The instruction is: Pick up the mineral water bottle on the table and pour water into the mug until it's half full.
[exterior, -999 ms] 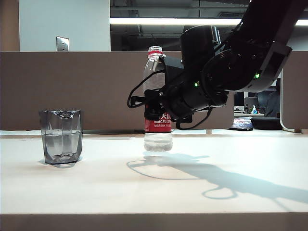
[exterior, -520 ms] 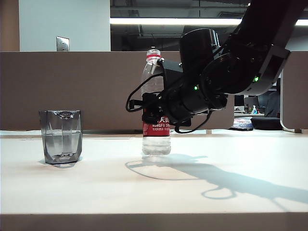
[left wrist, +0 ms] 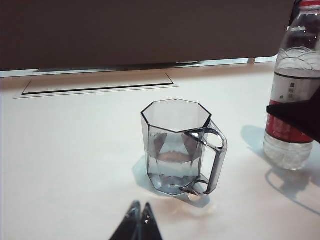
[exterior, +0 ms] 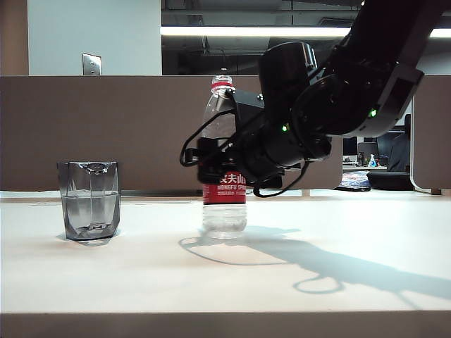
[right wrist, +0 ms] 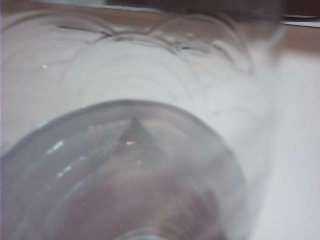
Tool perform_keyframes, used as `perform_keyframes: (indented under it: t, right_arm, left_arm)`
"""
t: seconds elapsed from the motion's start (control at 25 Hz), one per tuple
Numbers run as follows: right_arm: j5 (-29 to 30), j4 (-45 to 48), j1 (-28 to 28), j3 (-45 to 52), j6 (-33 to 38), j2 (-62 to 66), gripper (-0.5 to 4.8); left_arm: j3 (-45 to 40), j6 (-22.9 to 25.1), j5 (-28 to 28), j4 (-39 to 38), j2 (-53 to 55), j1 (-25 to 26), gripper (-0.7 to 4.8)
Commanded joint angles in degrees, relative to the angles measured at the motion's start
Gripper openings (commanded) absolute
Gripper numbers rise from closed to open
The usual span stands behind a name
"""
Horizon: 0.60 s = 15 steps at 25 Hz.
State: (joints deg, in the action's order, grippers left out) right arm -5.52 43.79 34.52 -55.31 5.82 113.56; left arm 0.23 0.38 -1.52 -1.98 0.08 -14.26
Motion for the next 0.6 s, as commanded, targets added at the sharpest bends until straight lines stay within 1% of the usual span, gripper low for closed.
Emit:
perform_keyframes:
  t: [0.04,0.2,0.24,0.28,0.36,0.6]
  right_arm:
    - [0.1,-1.0,0.6,0.2,0.2,-1.0,3.75]
    - [-0.3,-1.7,0.6,1.4,0.2,-1.6,3.86]
    - [-0.4,-1.6,0.6,1.8,0.2,-1.8,4.07]
    - [-0.4,-1.8,0.6,2.6,0.2,-2.3,4.47]
    - [-0.4,-2.0,0.6,3.3,0.3,-2.9,4.69]
    - [-0.4,-2.0,0.6,5.6,0.2,-5.8,4.74]
  left_arm:
    - [0.2,0.0,0.2,0.7,0.0,0.0,-0.05]
    - [0.2,0.0,0.3,0.7,0.0,0.0,-0.05]
    - [0.2,0.0,0.2,0.8,0.0,0.0,-0.05]
    - [0.2,0.0,0.3,0.7,0.0,0.0,-0.05]
    - [0.2,0.0,0.3,0.7,0.0,0.0,-0.05]
    - [0.2,0.0,0.2,0.7,0.0,0.0,-0.05]
